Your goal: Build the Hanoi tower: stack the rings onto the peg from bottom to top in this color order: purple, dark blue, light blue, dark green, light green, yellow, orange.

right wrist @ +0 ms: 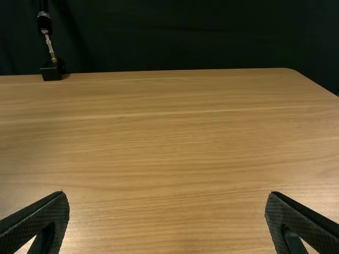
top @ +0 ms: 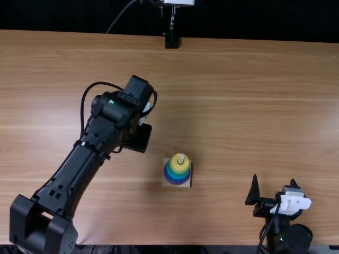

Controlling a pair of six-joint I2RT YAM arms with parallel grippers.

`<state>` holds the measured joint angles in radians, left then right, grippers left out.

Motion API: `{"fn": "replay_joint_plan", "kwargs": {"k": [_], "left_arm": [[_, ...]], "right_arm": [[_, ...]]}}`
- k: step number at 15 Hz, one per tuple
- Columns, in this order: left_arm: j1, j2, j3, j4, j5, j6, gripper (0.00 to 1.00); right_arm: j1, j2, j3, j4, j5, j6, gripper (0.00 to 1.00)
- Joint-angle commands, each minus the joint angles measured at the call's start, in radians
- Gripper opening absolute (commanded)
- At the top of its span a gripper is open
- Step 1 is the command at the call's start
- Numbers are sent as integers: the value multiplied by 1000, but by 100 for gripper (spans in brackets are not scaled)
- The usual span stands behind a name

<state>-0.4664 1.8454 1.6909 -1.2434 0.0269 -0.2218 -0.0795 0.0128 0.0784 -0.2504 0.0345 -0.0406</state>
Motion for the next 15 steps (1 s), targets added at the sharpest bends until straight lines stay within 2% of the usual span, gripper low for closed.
{"fn": "replay_joint_plan", "kwargs": {"k": [1, 3, 8, 10, 15], "left_arm": [[-46, -34, 52, -3, 4, -98, 0], [-90, -46, 96, -10, 4, -168, 0], [-186, -48, 185, -56, 4, -268, 0], [-210, -48, 220, -64, 4, -292, 0], [-273, -46, 222, -62, 4, -301, 0]], "right_arm": [[-9, -13, -62, -64, 15, 0, 100], [-9, -13, -62, -65, 17, 0, 100], [-9, -13, -62, -64, 15, 0, 100], [-9, -13, -62, -65, 17, 0, 100], [-9, -13, -62, -64, 17, 0, 100]]}}
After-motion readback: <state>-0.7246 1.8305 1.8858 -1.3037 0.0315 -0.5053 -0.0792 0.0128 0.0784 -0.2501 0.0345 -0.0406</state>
